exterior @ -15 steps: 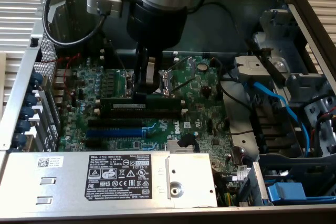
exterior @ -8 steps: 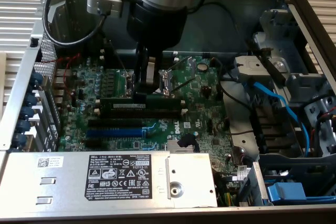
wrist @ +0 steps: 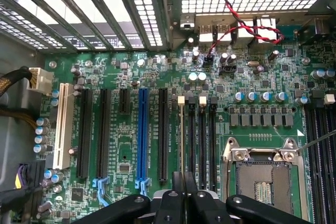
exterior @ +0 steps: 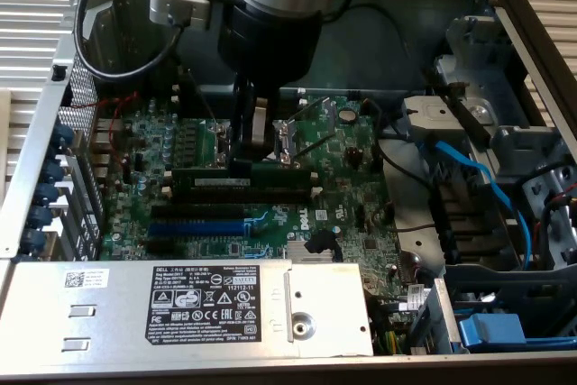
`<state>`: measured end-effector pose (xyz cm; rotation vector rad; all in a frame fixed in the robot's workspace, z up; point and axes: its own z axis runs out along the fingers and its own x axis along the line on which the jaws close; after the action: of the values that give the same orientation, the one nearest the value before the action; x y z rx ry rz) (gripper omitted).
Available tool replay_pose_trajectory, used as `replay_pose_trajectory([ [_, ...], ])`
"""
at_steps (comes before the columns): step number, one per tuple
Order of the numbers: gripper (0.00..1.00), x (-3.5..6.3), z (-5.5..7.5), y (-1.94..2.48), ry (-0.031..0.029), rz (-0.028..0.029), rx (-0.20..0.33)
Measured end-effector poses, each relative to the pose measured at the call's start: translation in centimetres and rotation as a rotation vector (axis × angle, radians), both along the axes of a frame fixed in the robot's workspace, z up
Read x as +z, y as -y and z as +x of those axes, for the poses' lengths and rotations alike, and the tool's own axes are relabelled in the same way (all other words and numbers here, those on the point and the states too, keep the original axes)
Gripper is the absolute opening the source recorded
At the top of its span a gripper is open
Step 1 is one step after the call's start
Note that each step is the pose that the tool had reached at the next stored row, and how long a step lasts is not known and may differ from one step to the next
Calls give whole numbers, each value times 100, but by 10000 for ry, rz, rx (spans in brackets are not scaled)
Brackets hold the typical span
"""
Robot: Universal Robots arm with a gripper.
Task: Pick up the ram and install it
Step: 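Insert the ram into the slot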
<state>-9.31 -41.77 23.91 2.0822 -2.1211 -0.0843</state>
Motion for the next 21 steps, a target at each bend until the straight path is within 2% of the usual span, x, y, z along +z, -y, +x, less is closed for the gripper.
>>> replay_pose_trajectory([
  [21,12,-5,4,-5,-1,-1,-19],
])
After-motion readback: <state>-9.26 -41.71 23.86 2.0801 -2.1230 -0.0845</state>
